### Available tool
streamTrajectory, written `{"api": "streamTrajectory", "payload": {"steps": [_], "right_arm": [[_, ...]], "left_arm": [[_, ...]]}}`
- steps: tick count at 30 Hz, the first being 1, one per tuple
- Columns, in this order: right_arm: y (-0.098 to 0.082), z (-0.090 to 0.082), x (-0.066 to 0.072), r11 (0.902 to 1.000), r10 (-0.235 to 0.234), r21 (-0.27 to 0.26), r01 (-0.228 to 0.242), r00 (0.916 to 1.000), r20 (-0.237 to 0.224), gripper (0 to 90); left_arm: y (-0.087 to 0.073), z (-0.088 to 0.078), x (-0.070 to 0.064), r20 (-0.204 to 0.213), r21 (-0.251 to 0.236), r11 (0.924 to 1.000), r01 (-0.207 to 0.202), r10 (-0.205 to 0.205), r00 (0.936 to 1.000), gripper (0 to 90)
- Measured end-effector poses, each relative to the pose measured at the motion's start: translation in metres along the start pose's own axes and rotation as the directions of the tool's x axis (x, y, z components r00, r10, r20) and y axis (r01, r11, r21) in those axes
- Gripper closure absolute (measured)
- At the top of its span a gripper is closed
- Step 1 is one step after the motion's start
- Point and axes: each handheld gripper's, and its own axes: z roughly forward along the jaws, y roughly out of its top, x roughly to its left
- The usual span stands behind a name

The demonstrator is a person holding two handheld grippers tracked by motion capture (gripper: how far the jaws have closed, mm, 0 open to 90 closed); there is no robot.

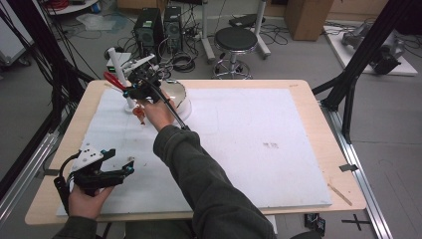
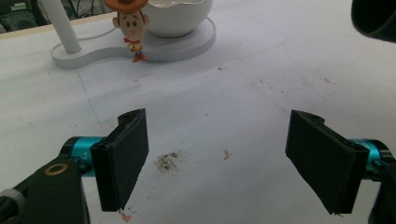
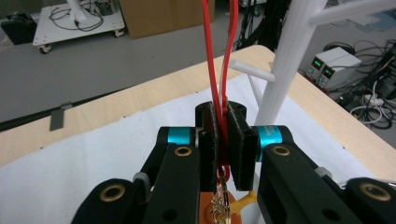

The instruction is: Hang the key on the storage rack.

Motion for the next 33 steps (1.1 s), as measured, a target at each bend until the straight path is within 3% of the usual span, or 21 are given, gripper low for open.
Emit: {"api": "streamTrajectory", "payload": {"steps": [10, 19, 33], "right_arm": [[-0.005, 0.012, -0.005, 0.999, 0.02, 0.04, -0.021, 0.9993, 0.032, 83.6], [-0.009, 0.021, -0.008, 0.9965, -0.006, 0.083, 0.002, 0.9988, 0.048, 83.6], [-0.014, 0.035, -0.01, 0.99, -0.004, 0.141, -0.005, 0.9977, 0.067, 83.6]], "left_arm": [[0.0, 0.0, 0.001, 0.001, -0.005, 1.0, 0.006, -0.006, 1.0, 21.6], [0.0, -0.001, 0.001, 0.003, -0.006, 1.0, 0.007, -0.007, 1.0, 21.6], [0.001, 0.001, -0.001, 0.004, -0.009, 0.9999, 0.005, -0.005, 1.0, 21.6]]}}
